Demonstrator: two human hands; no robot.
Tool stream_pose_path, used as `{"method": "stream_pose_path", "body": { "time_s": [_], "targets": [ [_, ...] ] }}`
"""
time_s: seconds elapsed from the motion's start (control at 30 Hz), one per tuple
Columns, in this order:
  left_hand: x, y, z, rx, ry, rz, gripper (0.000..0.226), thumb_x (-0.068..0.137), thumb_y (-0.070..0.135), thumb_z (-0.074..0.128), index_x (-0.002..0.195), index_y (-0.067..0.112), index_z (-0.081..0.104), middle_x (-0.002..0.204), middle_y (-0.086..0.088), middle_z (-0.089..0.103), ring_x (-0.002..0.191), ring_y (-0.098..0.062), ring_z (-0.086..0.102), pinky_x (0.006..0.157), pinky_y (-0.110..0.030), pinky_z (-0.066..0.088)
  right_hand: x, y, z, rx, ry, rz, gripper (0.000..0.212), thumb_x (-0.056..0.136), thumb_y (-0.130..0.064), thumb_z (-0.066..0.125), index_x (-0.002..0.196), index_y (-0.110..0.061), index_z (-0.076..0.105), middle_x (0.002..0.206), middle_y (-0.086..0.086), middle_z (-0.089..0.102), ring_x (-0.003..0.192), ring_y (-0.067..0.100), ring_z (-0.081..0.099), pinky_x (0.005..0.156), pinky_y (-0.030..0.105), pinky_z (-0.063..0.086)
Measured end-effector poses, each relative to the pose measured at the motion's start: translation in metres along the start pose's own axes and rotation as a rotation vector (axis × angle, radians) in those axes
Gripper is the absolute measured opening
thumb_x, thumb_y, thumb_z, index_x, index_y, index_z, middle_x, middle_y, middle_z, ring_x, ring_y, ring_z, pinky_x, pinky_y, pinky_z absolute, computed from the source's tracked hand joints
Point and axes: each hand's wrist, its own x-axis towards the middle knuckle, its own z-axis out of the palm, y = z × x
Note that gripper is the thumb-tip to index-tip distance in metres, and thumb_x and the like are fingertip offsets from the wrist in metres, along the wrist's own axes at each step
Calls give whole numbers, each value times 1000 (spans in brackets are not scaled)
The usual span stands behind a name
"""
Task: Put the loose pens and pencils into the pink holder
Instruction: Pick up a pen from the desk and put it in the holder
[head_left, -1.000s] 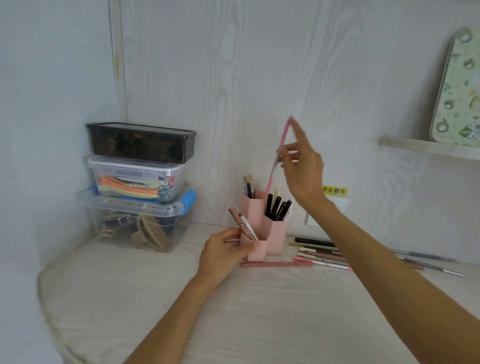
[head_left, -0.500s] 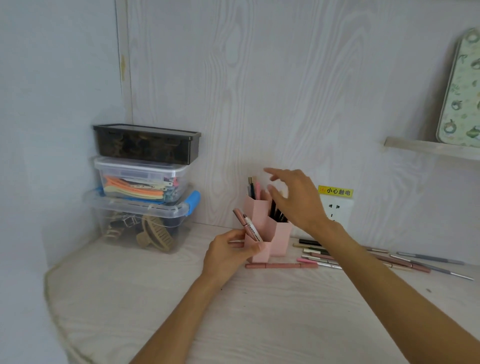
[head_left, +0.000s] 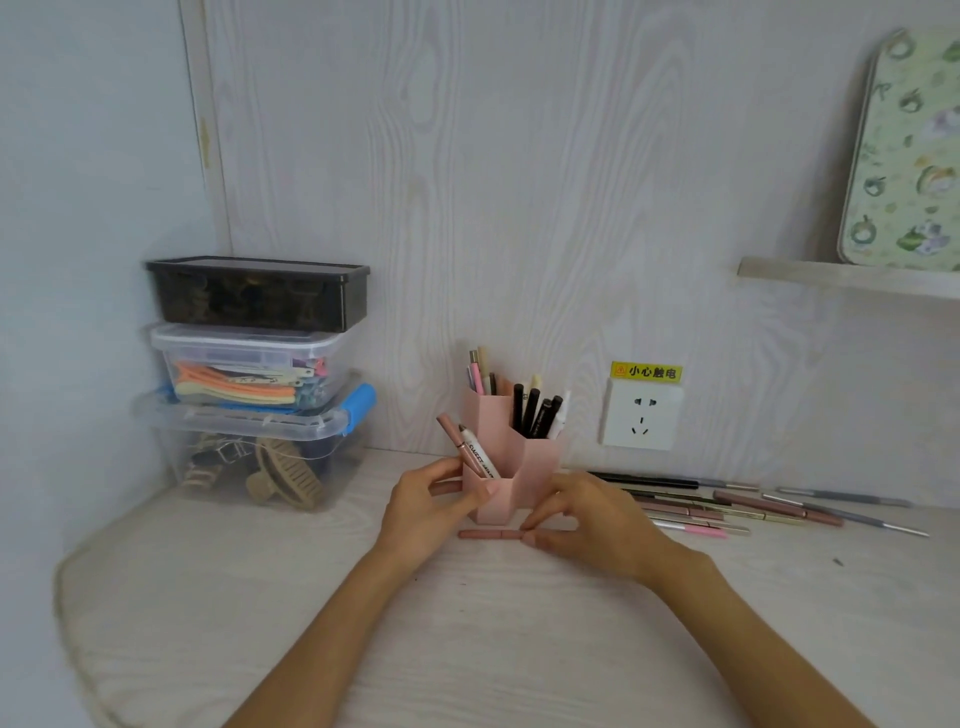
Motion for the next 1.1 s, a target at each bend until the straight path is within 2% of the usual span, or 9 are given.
{"method": "stream_pose_path", "body": {
  "time_s": [0.07, 0.17, 0.33, 0.47, 0.6, 0.73, 0.87, 0.97, 1.1],
  "targets": [
    [0, -1, 0, -2, -3, 6, 32, 71, 28, 79, 102, 25, 72, 99, 13, 73, 97, -5, 66, 92, -29, 50, -2, -3, -10, 40, -9, -41, 14, 77, -39, 71, 90, -39, 72, 94, -18, 65, 88, 4, 51, 68, 22, 39],
    [1, -1, 0, -17, -5, 10, 27, 73, 22, 78, 99, 28, 72, 96, 14, 73, 96, -6, 67, 87, -21, 51, -6, -11, -38, 487, 42, -30, 13, 77, -23, 74, 83, -35, 73, 81, -16, 70, 67, -1, 54, 59, 12, 42],
    [0, -2, 1, -9, 6, 11, 29, 71, 31, 79, 99, 30, 71, 98, 18, 72, 95, -2, 66, 91, -27, 50, -1, -15, -73, 979, 687, 42, 14, 83, -10, 66, 92, -17, 58, 85, -2, 73, 70, 10, 68, 58, 17, 51],
    [0, 0, 1, 10, 9, 13, 26, 71, 34, 79, 96, 37, 70, 98, 21, 71, 95, -1, 66, 92, -29, 50, 26, -24, -83, 968, 1012, 97, 24, 88, -15, 61, 105, -24, 46, 97, 11, 70, 72, 9, 69, 64, 14, 52],
    [0, 1, 1, 15, 11, -7, 26, 72, 33, 78, 94, 41, 68, 98, 22, 70, 96, -1, 65, 93, -32, 50, 60, -38, -74, 600, 954, 109, 61, 91, -17, 58, 138, -40, 26, 99, 3, 70, 76, 9, 69, 68, 24, 55],
    [0, 2, 1, 7, 3, 0, 32, 73, 33, 77, 103, 28, 71, 100, 17, 72, 98, -3, 65, 95, -38, 50, 81, -41, -61, 415, 854, 134, 83, 90, -20, 58, 136, -55, -1, 93, -3, 73, 74, 9, 69, 64, 33, 57],
    [0, 2, 1, 13, 8, 0, 32, 72, 34, 77, 103, 27, 72, 100, 17, 72, 97, -3, 65, 95, -38, 50, 89, -34, -51, 270, 674, 165, 73, 87, -18, 59, 142, -44, 18, 82, -8, 71, 68, 11, 66, 57, 25, 51],
    [0, 3, 0, 30, 6, 1, 31, 72, 36, 77, 101, 29, 71, 99, 19, 72, 96, -2, 65, 94, -36, 50, 85, -29, -49, 208, 515, 132, 36, 93, -26, 49, 129, -33, 50, 102, -3, 71, 98, 18, 62, 80, 30, 48],
    [0, 3, 1, 48, 4, 9, 27, 73, 35, 76, 100, 29, 70, 98, 20, 71, 95, 0, 65, 94, -32, 50, 57, -8, -48, 215, 555, 20, 30, 96, -30, 44, 123, -27, 57, 116, -6, 62, 111, 12, 46, 92, 25, 37]
  ]
}}
